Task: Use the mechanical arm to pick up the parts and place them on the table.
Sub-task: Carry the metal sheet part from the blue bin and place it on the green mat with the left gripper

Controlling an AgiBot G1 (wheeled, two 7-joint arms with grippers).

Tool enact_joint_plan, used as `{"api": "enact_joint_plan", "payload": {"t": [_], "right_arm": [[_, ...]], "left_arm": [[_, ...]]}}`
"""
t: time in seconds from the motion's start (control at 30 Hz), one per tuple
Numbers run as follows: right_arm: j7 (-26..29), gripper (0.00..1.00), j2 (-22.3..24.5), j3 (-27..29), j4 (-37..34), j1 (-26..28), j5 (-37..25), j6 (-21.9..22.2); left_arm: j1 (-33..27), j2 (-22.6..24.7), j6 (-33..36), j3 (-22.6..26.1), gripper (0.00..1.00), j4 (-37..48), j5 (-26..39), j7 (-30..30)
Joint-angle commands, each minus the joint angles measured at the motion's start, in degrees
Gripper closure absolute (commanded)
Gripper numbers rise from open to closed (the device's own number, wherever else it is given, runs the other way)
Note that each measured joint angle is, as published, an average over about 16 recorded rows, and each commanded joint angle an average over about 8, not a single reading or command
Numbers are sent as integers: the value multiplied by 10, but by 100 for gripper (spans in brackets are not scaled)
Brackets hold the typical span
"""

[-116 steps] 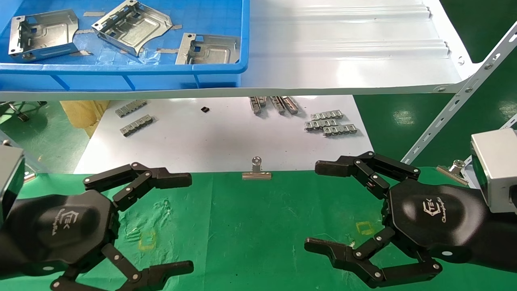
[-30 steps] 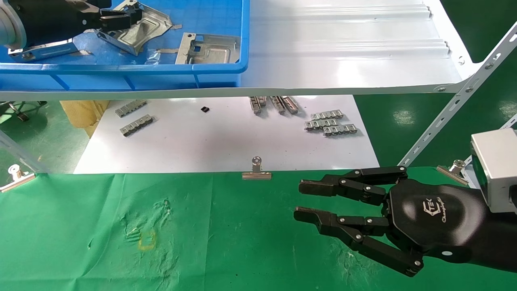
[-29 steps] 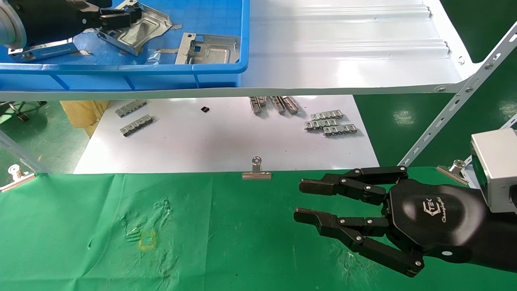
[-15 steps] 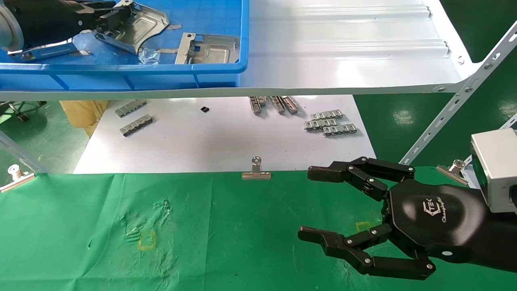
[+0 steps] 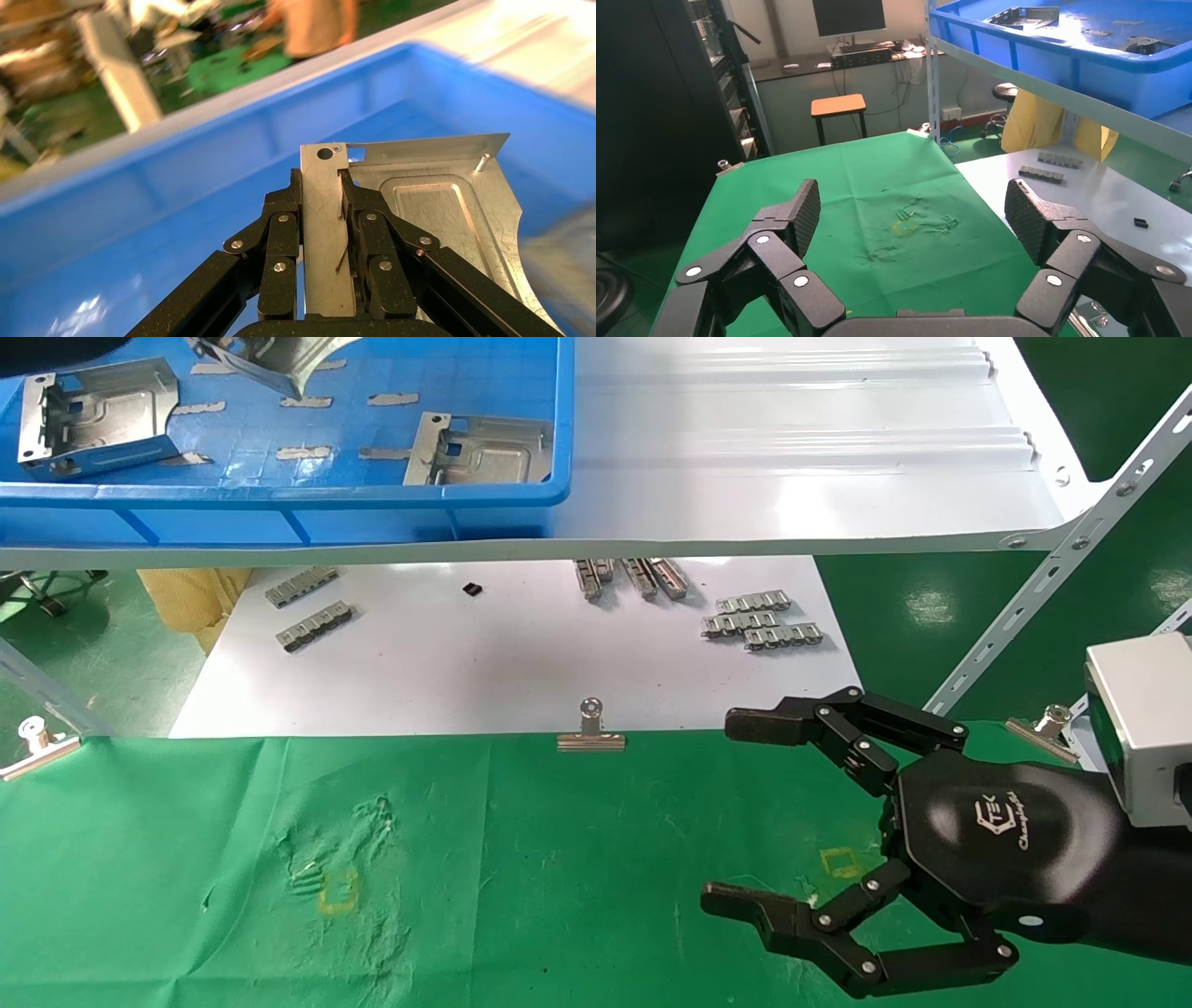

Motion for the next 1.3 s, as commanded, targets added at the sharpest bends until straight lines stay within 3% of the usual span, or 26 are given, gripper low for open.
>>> {"api": "enact_joint_plan", "payload": {"t": [0.03,0.27,0.43,0.6,0.87,1.0,1.3], "right_arm": [[0,0,0,0,0,0,0,0],[0,0,0,0,0,0,0,0],[0,0,0,0,0,0,0,0],[0,0,0,0,0,0,0,0],[0,0,0,0,0,0,0,0],[0,0,0,0,0,0,0,0],[0,0,0,0,0,0,0,0]], "left_arm": [[-6,-10,34,-4,100,-8,-7,9],[-1,-46,217,-9,100,-34,-23,61],[30,-69,286,-8,100,-72,-48,105],[99,-107,293,11,100,-167,-104,137],[247,-208,287,76,100,-313,-232,207],[284,-223,277,108,100,-294,-239,261],[326,-184,266,160,100,-198,-171,424]]}}
